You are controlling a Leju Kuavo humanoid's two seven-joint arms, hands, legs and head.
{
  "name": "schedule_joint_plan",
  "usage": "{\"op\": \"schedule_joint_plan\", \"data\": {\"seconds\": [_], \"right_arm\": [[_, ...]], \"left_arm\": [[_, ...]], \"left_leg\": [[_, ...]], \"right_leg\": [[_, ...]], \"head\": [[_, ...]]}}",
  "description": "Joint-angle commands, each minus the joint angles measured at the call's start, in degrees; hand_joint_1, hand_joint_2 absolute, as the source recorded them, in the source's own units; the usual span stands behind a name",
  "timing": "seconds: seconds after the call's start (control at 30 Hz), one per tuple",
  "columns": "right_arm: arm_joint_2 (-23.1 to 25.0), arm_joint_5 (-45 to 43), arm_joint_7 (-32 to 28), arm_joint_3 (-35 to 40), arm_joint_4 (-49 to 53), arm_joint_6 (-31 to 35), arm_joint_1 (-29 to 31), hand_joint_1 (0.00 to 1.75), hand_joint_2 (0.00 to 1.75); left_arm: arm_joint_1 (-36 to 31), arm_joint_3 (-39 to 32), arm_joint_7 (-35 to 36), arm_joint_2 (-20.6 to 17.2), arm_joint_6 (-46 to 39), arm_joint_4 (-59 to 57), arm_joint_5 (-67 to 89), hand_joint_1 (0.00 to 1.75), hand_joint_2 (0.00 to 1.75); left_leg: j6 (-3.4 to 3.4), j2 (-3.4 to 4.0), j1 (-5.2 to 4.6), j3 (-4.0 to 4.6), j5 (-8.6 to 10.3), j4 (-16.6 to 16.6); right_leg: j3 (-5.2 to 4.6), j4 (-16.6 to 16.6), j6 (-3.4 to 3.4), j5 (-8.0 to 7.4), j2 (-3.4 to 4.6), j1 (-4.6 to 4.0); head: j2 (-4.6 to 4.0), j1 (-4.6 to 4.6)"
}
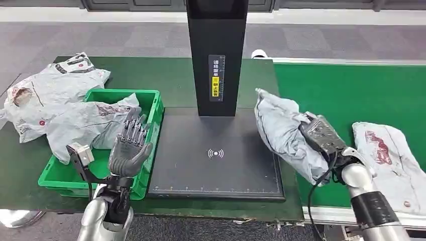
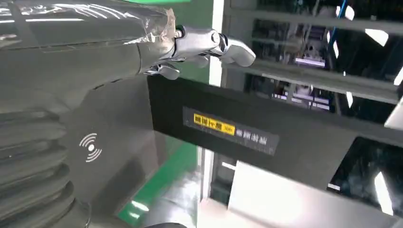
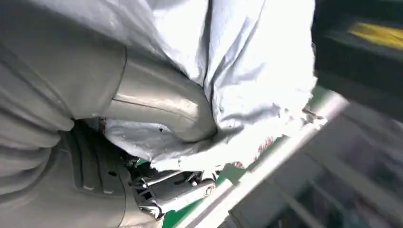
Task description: Moved the parcel from conveyor to table for the left to box.
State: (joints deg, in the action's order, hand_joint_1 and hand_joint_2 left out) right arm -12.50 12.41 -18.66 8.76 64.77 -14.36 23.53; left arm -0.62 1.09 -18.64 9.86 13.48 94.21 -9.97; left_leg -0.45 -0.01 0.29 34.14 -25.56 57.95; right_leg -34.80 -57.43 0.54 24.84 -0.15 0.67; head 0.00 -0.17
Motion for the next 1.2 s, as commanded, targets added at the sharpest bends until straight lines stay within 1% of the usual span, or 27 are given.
{"op": "schedule_joint_plan", "data": {"seconds": [0.03,0.1,0.13,0.2,0.23,0.27,0.3,0.37,0.4,0.47,0.6,0.63,0.7,0.73,0.77,0.83,0.87,0.9,0.97,1.03,1.13,1.17,1.2], "right_arm": [[11.4,-4.1,1.3,-13.9,18.5,1.6,-8.1,1.75,1.75],[12.4,-4.6,0.4,-14.7,22.1,2.3,-9.8,1.75,1.75],[12.9,-4.0,0.0,-15.1,23.6,3.7,-10.4,1.75,1.75],[13.9,-1.2,0.7,-15.0,25.4,7.0,-11.0,1.75,1.75],[14.5,0.1,1.7,-14.5,24.8,8.0,-10.6,1.75,1.75],[14.8,0.5,2.2,-14.3,24.0,8.4,-10.2,1.75,1.75],[15.6,3.3,3.5,-13.4,21.4,11.1,-8.9,1.75,1.75],[16.4,4.2,4.2,-11.9,15.4,13.0,-6.6,1.75,1.75],[16.5,4.3,3.3,-11.4,13.4,13.9,-5.9,1.75,1.75],[16.5,4.3,3.3,-11.4,13.4,13.9,-5.9,1.75,1.75],[16.1,3.8,3.5,-11.3,12.6,14.1,-5.6,1.75,1.75],[16.9,5.2,5.9,-10.7,9.4,15.1,-3.8,1.75,1.75],[18.0,6.7,7.1,-8.7,0.3,16.2,1.0,1.75,1.75],[18.7,7.5,6.4,-7.5,-6.3,18.4,4.4,1.75,1.75],[19.1,7.7,6.7,-6.3,-11.4,18.4,6.7,1.75,1.75],[20.8,8.2,6.8,-4.0,-21.6,18.9,11.3,1.75,1.75],[21.6,8.5,6.8,-3.5,-23.6,19.4,12.1,1.75,1.75],[22.5,8.9,7.2,-2.6,-27.6,19.8,14.0,1.75,1.75],[23.8,9.6,8.2,-1.5,-31.2,20.1,15.6,1.75,1.75],[25.1,9.4,8.7,-0.8,-35.1,19.8,17.2,1.75,1.75],[26.8,9.9,8.3,1.4,-37.8,18.4,17.5,1.75,1.75],[27.1,10.0,8.3,1.6,-37.8,18.7,17.3,1.75,1.75],[27.3,10.1,8.2,1.7,-37.8,19.0,17.2,1.75,1.75]], "left_arm": [[-0.1,-2.1,0.1,1.4,-1.2,-0.6,1.1,0.0,1.75],[-0.3,-2.3,0.1,1.3,-1.6,-1.1,1.0,0.0,1.75],[-0.3,-2.4,0.0,1.2,-1.6,-1.2,0.9,0.0,1.75],[-0.1,-2.7,0.0,1.4,-1.5,-1.1,0.9,0.0,1.75],[-0.2,-2.7,0.0,1.5,-1.4,-1.2,0.9,0.0,1.75],[-0.3,-2.6,0.0,1.5,-1.4,-1.4,0.9,0.0,1.75],[-0.4,-2.3,0.2,1.7,-1.2,-1.7,0.9,0.0,1.75],[-0.3,-1.3,0.4,1.9,-0.8,-2.1,1.1,0.0,1.75],[-0.3,-0.9,0.6,1.9,-0.8,-2.4,1.2,0.0,1.75],[-0.3,-0.9,0.6,1.9,-0.8,-2.4,1.2,0.0,1.75],[-0.4,-0.8,0.6,1.8,-0.8,-2.3,1.3,0.0,1.75],[-0.7,-0.6,0.8,2.0,-0.6,-2.3,1.3,0.0,1.75],[-1.8,0.2,1.7,1.9,-0.4,-2.8,1.3,0.0,1.75],[-2.6,0.7,2.3,1.6,-0.5,-3.4,1.0,0.0,1.75],[-3.4,1.2,2.6,1.3,-0.4,-4.1,0.7,0.0,1.75],[-5.0,2.1,3.1,1.0,0.0,-5.7,0.1,0.0,1.75],[-5.3,2.4,3.0,1.0,0.0,-5.9,0.1,0.0,1.75],[-6.0,3.1,3.2,0.9,0.3,-6.6,0.0,0.0,1.75],[-7.0,3.8,3.6,0.9,0.4,-7.4,-0.4,0.0,1.75],[-8.4,4.5,4.3,0.8,0.3,-8.5,-1.0,0.0,1.75],[-9.5,5.1,4.7,0.6,0.0,-9.4,-1.6,0.0,1.75],[-9.5,5.1,4.7,0.6,0.0,-9.4,-1.6,0.0,1.75],[-9.6,5.1,4.7,0.6,0.0,-9.4,-1.6,0.0,1.75]], "left_leg": [[-0.03,-0.12,0.03,-0.25,-0.05,-0.2],[-0.02,-0.16,0.01,-0.19,-0.05,-0.1],[-0.01,-0.12,0.0,-0.07,-0.03,-0.1],[-0.01,-0.12,0.01,-0.18,-0.04,-0.1],[0.0,-0.12,-0.03,-0.07,-0.03,-0.1],[-0.02,-0.07,0.01,-0.16,-0.05,-0.1],[0.01,-0.05,-0.02,-0.09,-0.03,-0.1],[0.01,0.1,-0.01,-0.15,-0.04,-0.1],[0.01,0.12,0.02,-0.2,-0.05,-0.1],[0.01,0.19,0.05,-0.24,-0.02,-0.1],[0.03,0.04,0.01,-0.15,0.0,-0.1],[0.04,0.07,0.01,-0.22,0.01,-0.1],[0.05,0.18,0.0,-0.17,0.0,-0.1],[0.04,0.32,0.03,-0.23,-0.01,-0.1],[0.04,0.44,0.03,-0.29,0.0,-0.1],[0.04,0.4,0.03,-0.24,0.02,-0.1],[0.02,0.62,0.03,-0.33,0.06,-0.2],[0.03,0.45,0.02,-0.23,0.05,-0.1],[-0.01,0.47,0.06,-0.28,0.09,-0.1],[0.01,0.27,0.05,-0.22,0.17,-0.1],[-0.04,0.24,0.02,-0.24,0.23,-0.1],[-0.01,0.14,0.01,-0.16,0.21,-0.1],[-0.03,0.2,0.01,-0.24,0.22,-0.2]], "right_leg": [[0.27,0.2,-0.06,0.1,-0.13,-0.04],[0.24,0.1,-0.05,0.09,-0.13,-0.02],[0.1,0.1,-0.03,0.06,-0.09,0.01],[0.2,0.1,-0.06,0.07,-0.09,0.02],[0.08,0.0,-0.03,0.06,-0.08,0.08],[0.16,0.1,-0.06,0.05,-0.03,0.04],[0.06,0.1,-0.03,0.03,0.0,0.09],[0.1,0.1,-0.02,0.0,0.14,0.08],[0.17,0.2,-0.03,-0.03,0.17,0.04],[0.19,0.2,-0.02,-0.07,0.21,0.01],[0.15,0.1,0.0,-0.01,0.04,0.06],[0.2,0.2,-0.01,-0.02,0.07,0.07],[0.11,0.1,0.0,-0.04,0.18,0.08],[0.15,0.2,-0.02,-0.09,0.32,0.05],[0.17,0.2,-0.03,-0.13,0.44,0.04],[0.14,0.2,-0.02,-0.15,0.43,0.05],[0.13,0.2,-0.04,-0.25,0.66,0.04],[0.09,0.1,-0.01,-0.18,0.5,0.06],[0.13,0.2,-0.04,-0.24,0.52,0.01],[0.12,0.1,-0.07,-0.21,0.31,0.02],[0.12,0.1,-0.1,-0.18,0.27,0.01],[0.08,0.0,-0.06,-0.15,0.17,0.01],[0.15,0.1,-0.09,-0.17,0.23,0.0]], "head": [[0.0,-0.02],[0.0,0.0],[0.0,0.0],[0.0,0.0],[0.0,0.0],[0.0,0.0],[0.0,-0.02],[0.0,0.0],[0.0,0.0],[0.0,0.0],[0.0,0.0],[0.0,0.0],[0.0,0.0],[0.0,0.0],[0.0,0.0],[0.0,0.0],[0.0,0.0],[0.0,0.0],[0.0,-0.02],[0.0,-0.02],[0.0,-0.02],[0.0,0.0],[0.0,-0.02]]}}
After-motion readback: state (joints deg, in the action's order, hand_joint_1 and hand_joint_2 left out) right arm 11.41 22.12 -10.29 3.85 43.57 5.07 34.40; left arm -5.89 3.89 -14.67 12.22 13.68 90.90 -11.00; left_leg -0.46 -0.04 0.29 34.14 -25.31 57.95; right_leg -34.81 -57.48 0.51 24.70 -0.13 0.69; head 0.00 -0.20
